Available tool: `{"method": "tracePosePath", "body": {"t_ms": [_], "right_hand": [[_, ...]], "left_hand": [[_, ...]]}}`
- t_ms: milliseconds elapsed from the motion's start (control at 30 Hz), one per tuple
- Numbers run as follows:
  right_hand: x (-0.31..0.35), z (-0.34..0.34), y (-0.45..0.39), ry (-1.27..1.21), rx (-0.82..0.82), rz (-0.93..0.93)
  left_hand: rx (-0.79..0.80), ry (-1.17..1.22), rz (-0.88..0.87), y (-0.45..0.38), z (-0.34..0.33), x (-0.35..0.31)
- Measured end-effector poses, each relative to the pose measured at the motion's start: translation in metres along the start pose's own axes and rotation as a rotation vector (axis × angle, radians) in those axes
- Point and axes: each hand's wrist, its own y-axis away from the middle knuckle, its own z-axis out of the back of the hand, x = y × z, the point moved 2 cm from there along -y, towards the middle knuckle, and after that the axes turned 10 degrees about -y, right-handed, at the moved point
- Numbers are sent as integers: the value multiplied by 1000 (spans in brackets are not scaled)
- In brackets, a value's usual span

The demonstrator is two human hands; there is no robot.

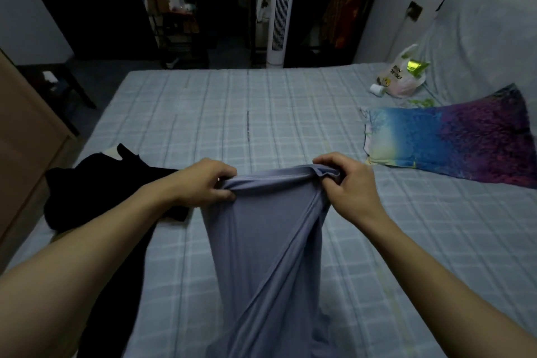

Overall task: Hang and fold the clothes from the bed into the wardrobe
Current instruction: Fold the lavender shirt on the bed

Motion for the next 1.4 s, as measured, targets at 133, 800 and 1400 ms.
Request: {"method": "tracePosePath", "body": {"t_ms": [133, 800, 1400], "right_hand": [[29, 5, -25, 51, -56, 70], [172, 66, -81, -118, -236, 319], [191, 91, -72, -279, -222, 259]], "left_hand": [[-46, -140, 52, 17, 43, -13], [-613, -164, 141, 107, 228, -80], [-862, 200, 176, 132, 247, -92]]}}
